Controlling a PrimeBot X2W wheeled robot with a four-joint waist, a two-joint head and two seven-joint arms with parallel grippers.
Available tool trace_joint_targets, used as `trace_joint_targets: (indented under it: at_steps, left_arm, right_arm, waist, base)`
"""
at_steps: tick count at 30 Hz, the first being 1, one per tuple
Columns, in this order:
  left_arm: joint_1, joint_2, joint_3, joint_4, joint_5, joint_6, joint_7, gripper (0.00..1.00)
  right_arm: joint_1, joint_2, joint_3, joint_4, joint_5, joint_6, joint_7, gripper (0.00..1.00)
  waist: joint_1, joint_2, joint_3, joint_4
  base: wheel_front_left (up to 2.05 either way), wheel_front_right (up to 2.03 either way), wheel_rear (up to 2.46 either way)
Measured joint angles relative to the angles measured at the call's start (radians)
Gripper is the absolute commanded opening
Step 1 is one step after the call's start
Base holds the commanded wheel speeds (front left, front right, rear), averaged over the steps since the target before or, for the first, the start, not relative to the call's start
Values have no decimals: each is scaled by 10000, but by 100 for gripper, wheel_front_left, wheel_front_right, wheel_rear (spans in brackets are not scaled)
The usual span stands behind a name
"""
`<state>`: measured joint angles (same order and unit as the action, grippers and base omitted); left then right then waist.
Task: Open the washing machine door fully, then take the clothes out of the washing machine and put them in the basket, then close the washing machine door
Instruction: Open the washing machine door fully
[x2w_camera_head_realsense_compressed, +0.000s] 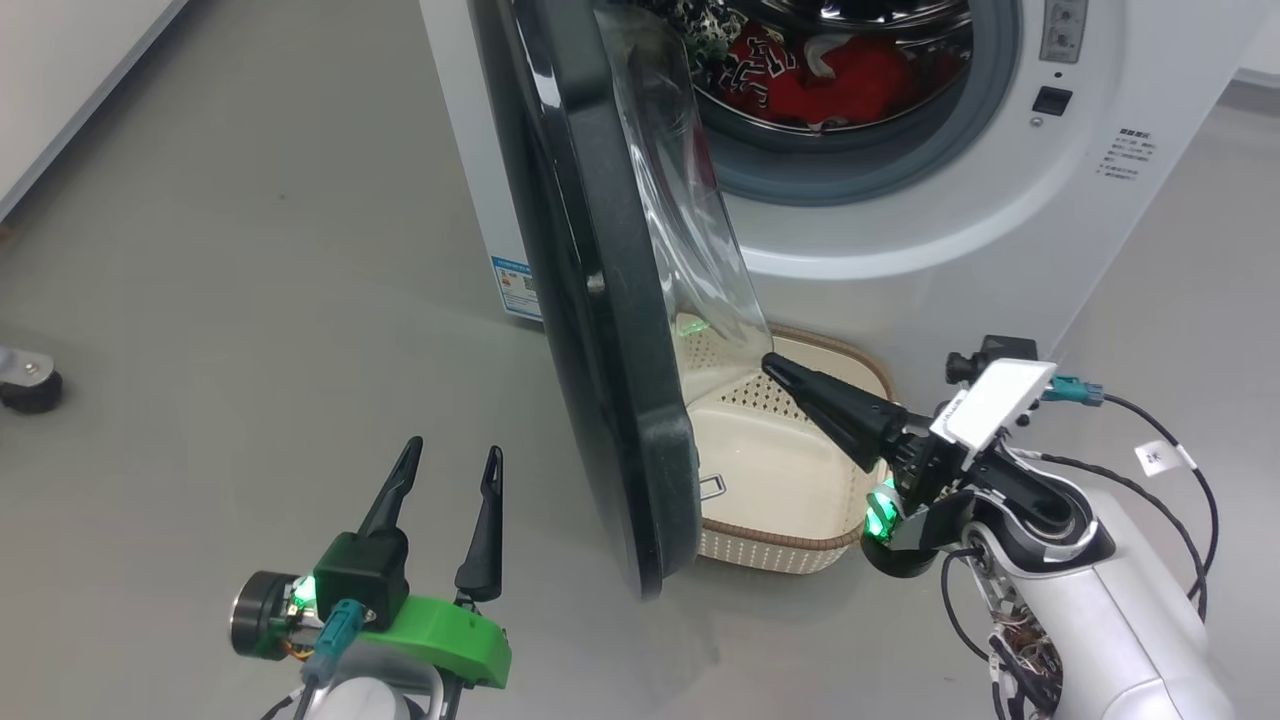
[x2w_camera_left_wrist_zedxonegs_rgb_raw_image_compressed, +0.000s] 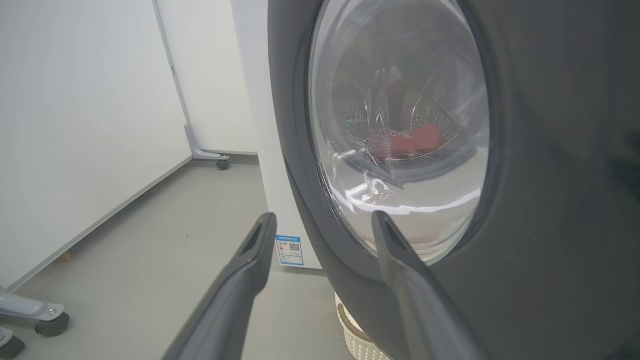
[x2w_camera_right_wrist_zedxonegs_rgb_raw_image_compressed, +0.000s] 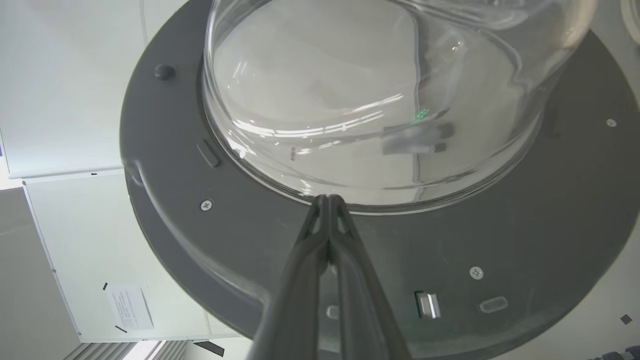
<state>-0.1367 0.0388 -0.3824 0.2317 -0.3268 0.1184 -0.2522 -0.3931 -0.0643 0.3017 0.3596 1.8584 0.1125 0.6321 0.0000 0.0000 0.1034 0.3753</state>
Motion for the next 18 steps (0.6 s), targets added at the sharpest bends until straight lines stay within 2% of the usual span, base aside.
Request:
trace_joint_targets:
  at_steps: [6,7,8,9,10,11,18]
  left_arm:
    - [101,0,115,4,23,0,0,100]
    - [122,2,125,6,35,0,0,100]
    - [137,2,136,12,36,0,0,100]
    - [146,2,148,15,50,0,0,100]
    - [147,2,157,15,61,0,0,100]
    - [147,2,161,15,63,0,0,100]
    - [174,8,274,25,111,0,0,100]
  right_arm:
    - [537,-242,-694,-326,-4,10,-660,0]
    - [635,-288,-846,-382,-4,12,-817,4]
    - [734,-334,-1005,-433,-12,15,-980,22]
    - [839,-387,-1137,-489,-29,27,-1110,33]
    - [952,-426,-1275,-556,-31,36,-1229,64]
    - [1061,-458,-1413,-617,-35,38,-1383,100]
    - [1871,-736,-1768,-800,-495,40,-2151,100]
  waist:
    - [0,0,-107,-282]
    - [0,0,-124,-333]
    - [0,0,-141,-380]
    - [0,0,-158,-427]
    - [0,0,-176,-475]
    - [0,0,-193,-519]
    - [0,0,-267,-818]
  base:
    - [0,0,0]
    - [0,0,0]
    - [0,0,0]
    - [0,0,0]
    - [0,0,0]
    - [0,0,0]
    - [0,0,0]
